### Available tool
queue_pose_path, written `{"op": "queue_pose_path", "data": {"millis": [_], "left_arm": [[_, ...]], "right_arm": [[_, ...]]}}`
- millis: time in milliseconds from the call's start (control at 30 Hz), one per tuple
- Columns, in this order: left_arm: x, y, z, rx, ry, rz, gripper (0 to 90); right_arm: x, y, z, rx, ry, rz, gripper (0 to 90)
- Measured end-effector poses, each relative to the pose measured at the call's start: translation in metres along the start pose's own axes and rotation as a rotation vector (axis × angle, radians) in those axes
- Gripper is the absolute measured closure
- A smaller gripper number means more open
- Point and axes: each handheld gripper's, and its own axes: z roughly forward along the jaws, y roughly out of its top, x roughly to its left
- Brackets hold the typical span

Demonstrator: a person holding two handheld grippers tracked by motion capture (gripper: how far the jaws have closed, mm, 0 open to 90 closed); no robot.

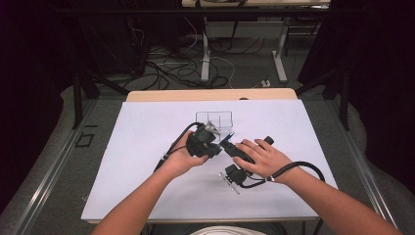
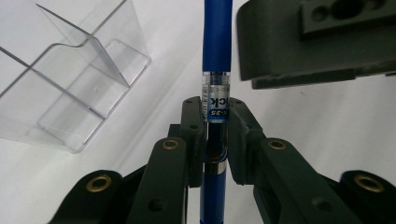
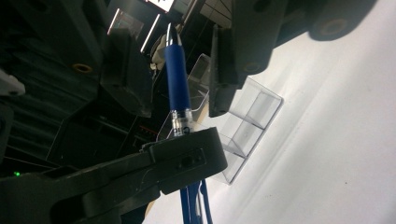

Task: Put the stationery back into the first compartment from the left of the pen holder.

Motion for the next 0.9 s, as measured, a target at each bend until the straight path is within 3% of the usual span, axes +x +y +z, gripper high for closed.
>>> {"op": "queue_pose_path", "data": {"millis": [67,133,300,400,500,567,800,900], "left_arm": [[0.001,0.0,-0.001,-0.011,0.01,-0.006,79.0],[0.002,0.0,-0.001,-0.021,0.012,-0.017,79.0],[0.006,0.0,-0.002,-0.027,0.036,-0.026,79.0],[0.009,0.0,-0.004,-0.031,0.044,-0.037,79.0],[0.01,0.0,-0.006,-0.059,0.044,-0.058,78.9],[0.013,0.0,-0.008,-0.067,0.046,-0.066,78.9],[0.021,-0.001,-0.014,-0.132,0.051,-0.095,78.9],[0.023,-0.001,-0.016,-0.164,0.053,-0.105,78.9]], "right_arm": [[0.0,-0.001,-0.001,-0.004,-0.003,0.014,56.4],[0.002,-0.002,-0.002,-0.019,0.006,0.097,53.1],[0.003,-0.005,-0.006,-0.014,0.016,0.205,51.8],[0.002,-0.006,-0.007,-0.02,0.025,0.221,48.5],[0.002,-0.009,-0.008,-0.004,0.015,0.283,47.9],[0.002,-0.011,-0.009,0.002,-0.001,0.295,46.1],[0.006,-0.017,-0.008,0.027,-0.014,0.438,44.1],[0.009,-0.019,-0.007,0.032,-0.019,0.529,38.6]]}}
